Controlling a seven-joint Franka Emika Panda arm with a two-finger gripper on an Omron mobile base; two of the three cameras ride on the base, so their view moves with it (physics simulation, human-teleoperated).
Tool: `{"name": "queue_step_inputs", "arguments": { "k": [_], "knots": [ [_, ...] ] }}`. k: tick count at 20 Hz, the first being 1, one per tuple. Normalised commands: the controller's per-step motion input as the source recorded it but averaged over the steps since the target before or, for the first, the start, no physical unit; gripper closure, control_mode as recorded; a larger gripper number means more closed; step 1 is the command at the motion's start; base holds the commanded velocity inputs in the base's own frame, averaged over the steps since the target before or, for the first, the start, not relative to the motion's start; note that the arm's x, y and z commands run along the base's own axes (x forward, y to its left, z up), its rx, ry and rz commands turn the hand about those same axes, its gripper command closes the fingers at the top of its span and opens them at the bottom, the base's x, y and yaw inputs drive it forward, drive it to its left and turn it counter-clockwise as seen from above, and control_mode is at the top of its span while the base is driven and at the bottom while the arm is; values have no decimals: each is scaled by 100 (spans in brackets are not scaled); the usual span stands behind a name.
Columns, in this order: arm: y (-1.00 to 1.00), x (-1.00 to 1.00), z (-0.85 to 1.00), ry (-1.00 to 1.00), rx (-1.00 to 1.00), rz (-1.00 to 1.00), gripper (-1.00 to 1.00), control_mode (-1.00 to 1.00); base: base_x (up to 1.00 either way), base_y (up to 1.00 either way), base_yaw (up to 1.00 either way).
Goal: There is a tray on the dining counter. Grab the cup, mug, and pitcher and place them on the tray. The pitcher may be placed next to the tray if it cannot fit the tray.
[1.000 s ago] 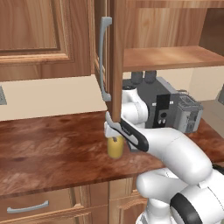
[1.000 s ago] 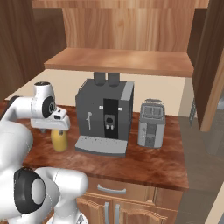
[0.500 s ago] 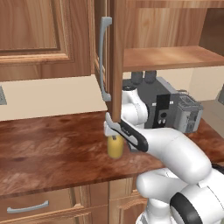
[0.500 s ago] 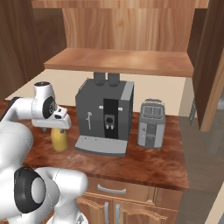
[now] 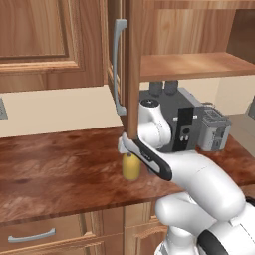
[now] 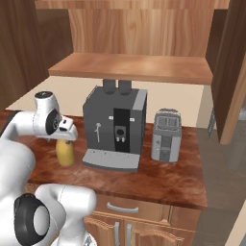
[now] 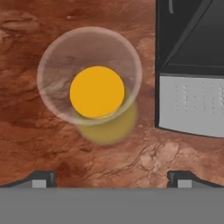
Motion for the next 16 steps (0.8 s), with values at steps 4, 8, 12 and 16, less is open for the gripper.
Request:
{"name": "queue_step_inputs", "arguments": {
  "k": [4, 8, 12, 16],
  "knots": [
    [0, 1, 0, -8, 7, 0, -100, -100, 0, 0, 0],
    [0, 5, 0, -5, 3, 0, -100, -100, 0, 0, 0],
    [0, 2, 2, -8, 0, 0, -100, -100, 0, 0, 0],
    [0, 6, 8, -8, 0, 0, -100, -100, 0, 0, 0]
  ]
}}
